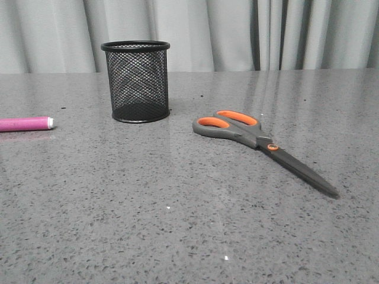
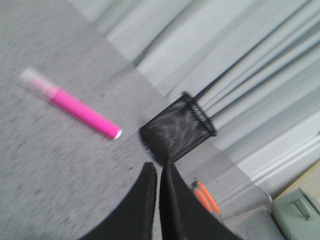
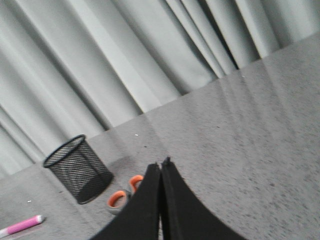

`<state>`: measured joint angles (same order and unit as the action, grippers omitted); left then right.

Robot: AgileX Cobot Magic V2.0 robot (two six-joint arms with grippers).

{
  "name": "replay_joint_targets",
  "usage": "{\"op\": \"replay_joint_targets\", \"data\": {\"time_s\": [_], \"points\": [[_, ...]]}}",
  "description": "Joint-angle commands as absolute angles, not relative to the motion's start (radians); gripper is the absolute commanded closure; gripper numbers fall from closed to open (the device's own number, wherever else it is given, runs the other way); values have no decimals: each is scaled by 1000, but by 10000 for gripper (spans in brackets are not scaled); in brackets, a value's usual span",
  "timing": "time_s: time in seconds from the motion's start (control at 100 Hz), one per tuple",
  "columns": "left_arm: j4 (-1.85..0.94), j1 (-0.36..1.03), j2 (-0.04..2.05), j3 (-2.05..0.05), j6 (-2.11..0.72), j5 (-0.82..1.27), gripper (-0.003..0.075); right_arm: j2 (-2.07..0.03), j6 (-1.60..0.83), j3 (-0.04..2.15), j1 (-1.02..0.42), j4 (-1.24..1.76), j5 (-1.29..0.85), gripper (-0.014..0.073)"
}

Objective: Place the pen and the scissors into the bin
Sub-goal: 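Move the left gripper toward the pink marker, then lower the left gripper and grasp the pink marker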

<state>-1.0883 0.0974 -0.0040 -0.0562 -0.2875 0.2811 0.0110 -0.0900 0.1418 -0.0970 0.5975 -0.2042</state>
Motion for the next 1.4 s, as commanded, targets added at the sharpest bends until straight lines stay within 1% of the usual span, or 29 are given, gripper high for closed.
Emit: {"op": "replay_joint_targets", "data": {"time_s": [0.0,0.11,0.2,0.28,0.33,0.37,0.42,0.45,0.47,0.52,0.55,0.59,0.65,0.82,0.98,1.02,1.07,1.17,1.219,1.299,1.389], "points": [[-1061,95,-23,-168,-368,291,739,-23,-121,230,-91,597,-186,662],[-954,95,29,-292,-438,402,739,-64,-208,291,-91,597,-207,662],[-884,95,91,-400,-527,519,735,-113,-259,351,-91,597,-266,661],[-856,95,152,-483,-628,609,708,-167,-301,405,-91,597,-330,642],[-852,95,200,-527,-696,651,664,-202,-319,432,-91,597,-350,602],[-851,95,229,-561,-751,672,623,-229,-334,449,-91,597,-355,554],[-849,95,269,-595,-809,699,554,-253,-339,470,-91,597,-345,482],[-849,95,297,-611,-834,711,498,-263,-339,478,-91,597,-334,426],[-847,95,313,-622,-847,718,465,-270,-339,479,-91,597,-325,403],[-836,95,352,-644,-861,727,403,-280,-339,487,-91,597,-307,322],[-836,95,374,-656,-861,730,384,-285,-339,487,-91,597,-305,292],[-836,95,407,-665,-861,738,381,-287,-339,489,-91,597,-305,262],[-846,95,452,-685,-861,759,399,-287,-339,489,-91,597,-317,253],[-846,95,605,-757,-851,890,499,-287,-340,489,-91,597,-346,253],[-795,107,720,-813,-851,907,507,-287,-340,489,-113,561,-346,253],[-743,117,748,-830,-851,912,501,-287,-340,489,-122,553,-346,253],[-665,132,784,-852,-854,915,477,-287,-340,489,-126,552,-346,253],[-533,164,860,-904,-861,922,372,-287,-340,489,-135,552,-346,253],[-478,178,911,-933,-861,938,337,-287,-340,489,-139,552,-346,253],[-399,205,979,-978,-863,962,335,-287,-340,489,-141,552,-346,253],[-297,234,1055,-1008,-863,967,367,-287,-340,489,-141,552,-346,253]]}}
